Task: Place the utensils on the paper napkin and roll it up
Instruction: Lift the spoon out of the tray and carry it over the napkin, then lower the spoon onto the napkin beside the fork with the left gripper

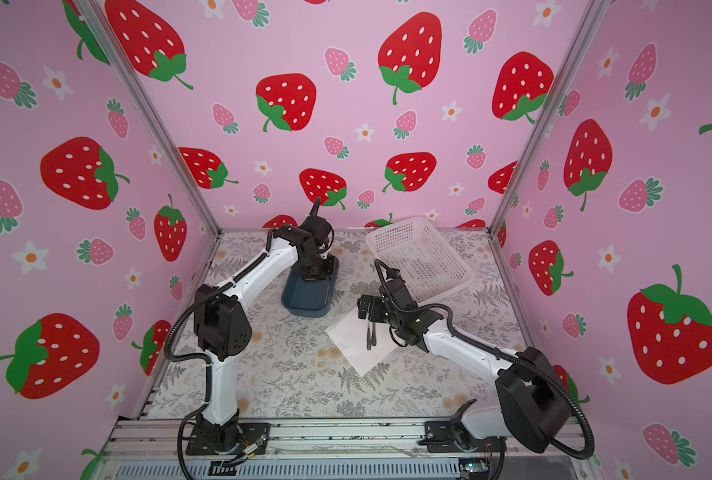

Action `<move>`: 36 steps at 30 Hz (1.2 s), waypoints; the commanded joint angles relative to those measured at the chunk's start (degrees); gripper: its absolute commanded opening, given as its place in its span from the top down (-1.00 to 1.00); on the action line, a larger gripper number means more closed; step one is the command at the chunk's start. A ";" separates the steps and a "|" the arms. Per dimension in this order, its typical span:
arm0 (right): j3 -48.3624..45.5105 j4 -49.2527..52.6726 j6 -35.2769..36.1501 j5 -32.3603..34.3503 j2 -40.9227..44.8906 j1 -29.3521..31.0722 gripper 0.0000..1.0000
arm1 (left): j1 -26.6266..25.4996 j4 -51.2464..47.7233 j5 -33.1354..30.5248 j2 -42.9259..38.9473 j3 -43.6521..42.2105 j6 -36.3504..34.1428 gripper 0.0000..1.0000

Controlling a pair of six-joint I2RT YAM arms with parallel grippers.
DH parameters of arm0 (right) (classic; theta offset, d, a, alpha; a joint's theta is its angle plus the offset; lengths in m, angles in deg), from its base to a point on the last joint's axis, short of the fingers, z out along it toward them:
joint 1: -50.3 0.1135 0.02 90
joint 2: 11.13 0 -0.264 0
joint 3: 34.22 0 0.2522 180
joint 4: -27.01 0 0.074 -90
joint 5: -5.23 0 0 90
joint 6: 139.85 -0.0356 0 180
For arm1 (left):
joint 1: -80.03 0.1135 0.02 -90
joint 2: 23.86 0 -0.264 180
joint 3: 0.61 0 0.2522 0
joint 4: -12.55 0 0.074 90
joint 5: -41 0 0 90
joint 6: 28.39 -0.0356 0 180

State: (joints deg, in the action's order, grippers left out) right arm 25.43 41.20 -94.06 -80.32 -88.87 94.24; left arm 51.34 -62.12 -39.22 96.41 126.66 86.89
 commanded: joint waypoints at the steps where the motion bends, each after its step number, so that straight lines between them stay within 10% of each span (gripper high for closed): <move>1: -1.47 -0.65 -2.40 2.20 2.54 -0.65 -0.99 | -3.10 1.15 1.72 -0.15 -3.03 3.10 0.86; 36: -5.99 -1.04 -4.74 -1.99 1.28 -2.55 -0.99 | -10.96 14.35 8.32 8.04 -14.54 12.03 0.87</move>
State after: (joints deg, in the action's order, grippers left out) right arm 19.29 40.57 -98.04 -82.13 -86.90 92.10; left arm 40.77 -47.21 -31.40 102.94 110.36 98.54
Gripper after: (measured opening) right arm 0.994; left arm 0.071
